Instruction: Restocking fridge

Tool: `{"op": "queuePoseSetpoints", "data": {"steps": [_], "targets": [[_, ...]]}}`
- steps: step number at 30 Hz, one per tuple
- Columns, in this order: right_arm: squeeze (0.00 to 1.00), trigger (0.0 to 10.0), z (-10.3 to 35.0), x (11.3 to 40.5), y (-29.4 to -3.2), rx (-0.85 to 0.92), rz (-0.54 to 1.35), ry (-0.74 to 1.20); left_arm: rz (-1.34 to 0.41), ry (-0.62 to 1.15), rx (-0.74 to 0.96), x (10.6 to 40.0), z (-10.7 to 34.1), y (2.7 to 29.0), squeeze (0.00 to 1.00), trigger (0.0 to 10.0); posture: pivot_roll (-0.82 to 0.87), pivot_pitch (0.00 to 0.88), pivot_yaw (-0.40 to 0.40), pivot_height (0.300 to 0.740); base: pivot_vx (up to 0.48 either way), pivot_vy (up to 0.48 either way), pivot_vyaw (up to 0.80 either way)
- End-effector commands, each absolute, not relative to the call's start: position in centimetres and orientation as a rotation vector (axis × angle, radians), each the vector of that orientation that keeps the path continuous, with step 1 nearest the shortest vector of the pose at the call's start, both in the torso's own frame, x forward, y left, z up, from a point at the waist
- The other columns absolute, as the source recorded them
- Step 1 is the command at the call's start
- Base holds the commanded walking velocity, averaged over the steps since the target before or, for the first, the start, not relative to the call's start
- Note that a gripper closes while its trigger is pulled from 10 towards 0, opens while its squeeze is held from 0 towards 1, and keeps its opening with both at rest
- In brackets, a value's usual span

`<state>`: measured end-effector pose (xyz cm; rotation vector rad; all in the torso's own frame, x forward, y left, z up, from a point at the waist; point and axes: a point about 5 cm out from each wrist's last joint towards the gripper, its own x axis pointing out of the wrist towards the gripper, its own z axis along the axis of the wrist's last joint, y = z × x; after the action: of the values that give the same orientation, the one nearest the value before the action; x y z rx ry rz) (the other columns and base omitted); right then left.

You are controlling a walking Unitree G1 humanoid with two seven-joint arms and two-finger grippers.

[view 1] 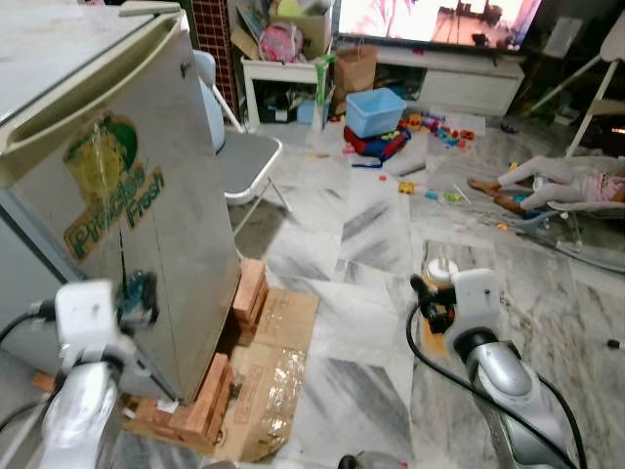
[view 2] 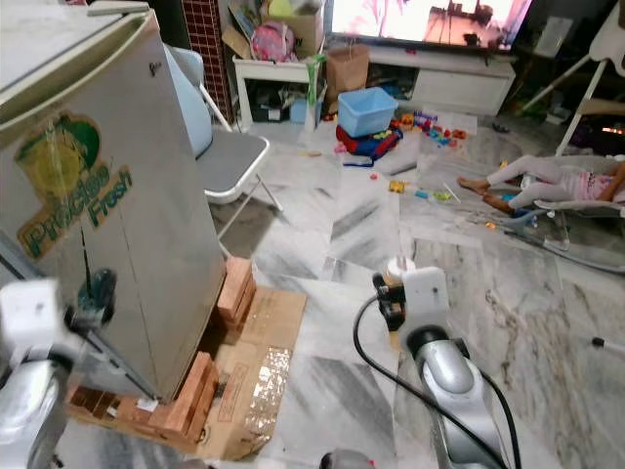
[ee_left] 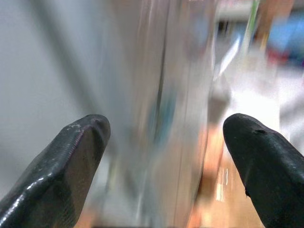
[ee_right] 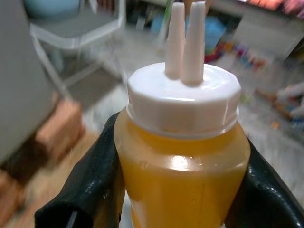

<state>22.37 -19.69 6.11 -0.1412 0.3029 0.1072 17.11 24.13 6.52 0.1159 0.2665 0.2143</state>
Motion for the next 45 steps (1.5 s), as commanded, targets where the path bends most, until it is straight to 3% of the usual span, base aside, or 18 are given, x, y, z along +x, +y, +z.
{"op": "queuePoseSetpoints", "data": {"steps": [1, 7, 19, 35, 45], "targets": [[0.0, 10.0, 7.1, 22.9, -19.5, -0.143, 0.124, 0.264, 0.184, 0.235, 0.123, 17.6, 7.2, 23.7, 0.0, 10.0, 0.1, 0.0, -0.043, 0.74, 0.0, 0.0, 0.0], [0.0, 10.0, 6.6, 22.9, -19.9, -0.106, 0.103, 0.304, 0.225, 0.296, 0.127, 16.5, 5.7, 24.5, 0.0, 10.0, 0.11, 0.0, -0.052, 0.74, 0.0, 0.231, 0.0], [0.0, 10.0, 7.6, 24.7, -19.4, -0.123, 0.108, 0.269, 0.238, 0.272, 0.115, 18.0, 6.1, 24.9, 0.0, 10.0, 0.1, 0.0, -0.06, 0.74, 0.0, 0.457, 0.0], [0.0, 10.0, 7.7, 25.5, -19.4, -0.126, 0.095, 0.257, 0.215, 0.219, 0.15, 19.7, 7.0, 25.2, 0.0, 10.0, 0.1, 0.0, -0.067, 0.74, 0.0, 0.0, 0.0], [0.0, 10.0, 7.8, 25.5, -19.5, -0.124, 0.089, 0.256, 0.191, 0.21, 0.089, 23.2, 7.7, 25.3, 0.0, 10.0, 0.09, 0.0, -0.07, 0.74, 0.0, 0.0, 0.0]]}}
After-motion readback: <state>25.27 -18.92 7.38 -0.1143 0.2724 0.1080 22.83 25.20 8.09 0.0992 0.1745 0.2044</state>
